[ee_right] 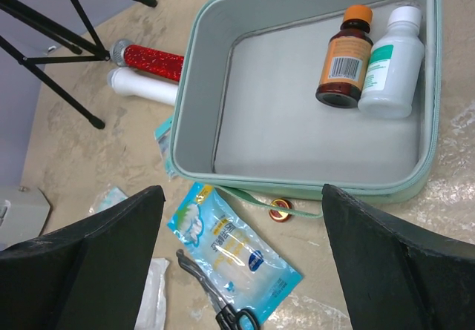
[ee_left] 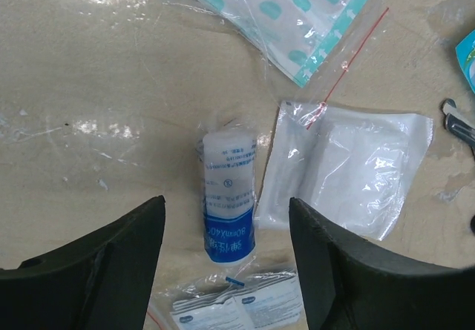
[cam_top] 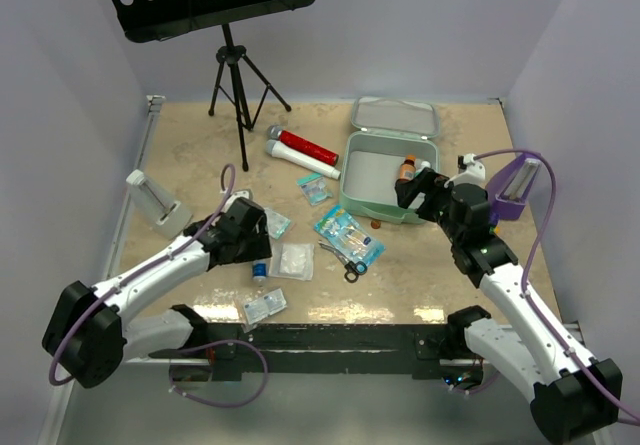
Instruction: Organize the medicine kit
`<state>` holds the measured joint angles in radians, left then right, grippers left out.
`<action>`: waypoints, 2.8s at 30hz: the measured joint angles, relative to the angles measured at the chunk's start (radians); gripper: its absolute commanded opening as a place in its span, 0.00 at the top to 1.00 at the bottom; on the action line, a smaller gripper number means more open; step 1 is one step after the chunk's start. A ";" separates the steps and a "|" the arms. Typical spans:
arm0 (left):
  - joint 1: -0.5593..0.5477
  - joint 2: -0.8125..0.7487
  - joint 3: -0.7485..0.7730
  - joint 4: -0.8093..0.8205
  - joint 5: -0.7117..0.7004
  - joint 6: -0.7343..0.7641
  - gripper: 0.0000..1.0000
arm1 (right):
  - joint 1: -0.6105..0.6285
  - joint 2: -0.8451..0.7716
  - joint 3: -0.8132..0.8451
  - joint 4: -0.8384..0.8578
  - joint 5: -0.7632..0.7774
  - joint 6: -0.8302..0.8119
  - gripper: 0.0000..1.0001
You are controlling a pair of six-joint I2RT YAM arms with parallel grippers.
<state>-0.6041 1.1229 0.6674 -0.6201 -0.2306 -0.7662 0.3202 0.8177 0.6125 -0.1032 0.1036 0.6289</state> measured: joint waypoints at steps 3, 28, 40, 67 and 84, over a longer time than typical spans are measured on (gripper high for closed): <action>0.000 0.041 -0.019 0.040 0.026 -0.001 0.33 | 0.000 -0.002 -0.007 0.003 -0.001 0.001 0.08; 0.000 -0.061 0.049 0.132 0.154 0.037 0.74 | 0.000 0.013 -0.022 0.005 -0.018 0.002 0.08; -0.021 0.444 0.473 0.566 0.499 0.085 0.75 | 0.000 0.013 0.010 -0.006 -0.016 -0.002 0.08; -0.060 1.434 1.403 0.625 0.623 0.132 0.72 | 0.000 0.039 0.051 -0.021 -0.016 0.001 0.08; -0.058 1.460 1.377 0.752 0.665 0.019 0.28 | 0.000 0.078 0.057 -0.024 -0.004 0.004 0.07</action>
<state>-0.6624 2.5832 2.0441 0.1322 0.4343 -0.7475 0.3202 0.8959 0.6693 -0.1268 0.0994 0.6327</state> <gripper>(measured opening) 0.713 0.928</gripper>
